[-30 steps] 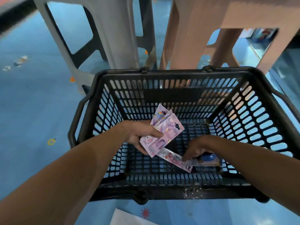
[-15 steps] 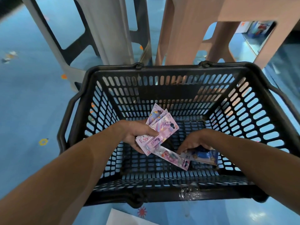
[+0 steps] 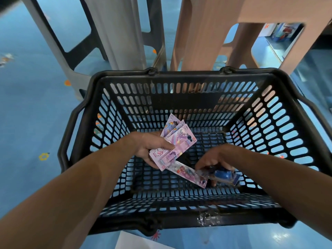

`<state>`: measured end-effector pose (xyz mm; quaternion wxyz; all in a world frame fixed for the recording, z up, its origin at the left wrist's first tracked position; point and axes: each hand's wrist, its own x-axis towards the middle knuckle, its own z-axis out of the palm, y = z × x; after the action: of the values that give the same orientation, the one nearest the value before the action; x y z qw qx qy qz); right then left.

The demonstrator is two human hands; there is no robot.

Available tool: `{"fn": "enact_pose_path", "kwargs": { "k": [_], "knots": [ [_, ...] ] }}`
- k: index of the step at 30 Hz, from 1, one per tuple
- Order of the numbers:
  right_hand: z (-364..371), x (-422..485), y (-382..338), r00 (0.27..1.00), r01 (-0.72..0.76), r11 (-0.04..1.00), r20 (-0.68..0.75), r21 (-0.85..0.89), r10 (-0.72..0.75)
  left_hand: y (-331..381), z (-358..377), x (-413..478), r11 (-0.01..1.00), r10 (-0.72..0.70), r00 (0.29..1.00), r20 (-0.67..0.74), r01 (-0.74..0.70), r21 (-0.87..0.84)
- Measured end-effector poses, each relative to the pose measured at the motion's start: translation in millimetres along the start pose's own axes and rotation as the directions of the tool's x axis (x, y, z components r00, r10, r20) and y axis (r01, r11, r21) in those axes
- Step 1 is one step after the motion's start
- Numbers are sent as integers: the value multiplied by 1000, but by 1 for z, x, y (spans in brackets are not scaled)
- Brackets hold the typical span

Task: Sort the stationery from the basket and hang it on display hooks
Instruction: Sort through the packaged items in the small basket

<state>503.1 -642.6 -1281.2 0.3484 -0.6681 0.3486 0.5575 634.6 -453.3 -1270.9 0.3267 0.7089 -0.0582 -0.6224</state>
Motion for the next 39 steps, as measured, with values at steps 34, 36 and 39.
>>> {"fn": "enact_pose_path", "kwargs": {
  "k": [34, 36, 39],
  "knots": [
    [27, 5, -17, 926, 230, 972, -317, 48, -204, -11, 21, 21, 994, -44, 998, -34, 47, 100],
    [29, 4, -16, 907, 243, 970, -354, -8, -230, -14, 20, 22, 993, 1, 998, -57, 6, 122],
    [30, 6, -15, 907, 211, 976, -362, -49, -214, -16, 20, 22, 987, 48, 997, -65, -37, 157]
  ]
}}
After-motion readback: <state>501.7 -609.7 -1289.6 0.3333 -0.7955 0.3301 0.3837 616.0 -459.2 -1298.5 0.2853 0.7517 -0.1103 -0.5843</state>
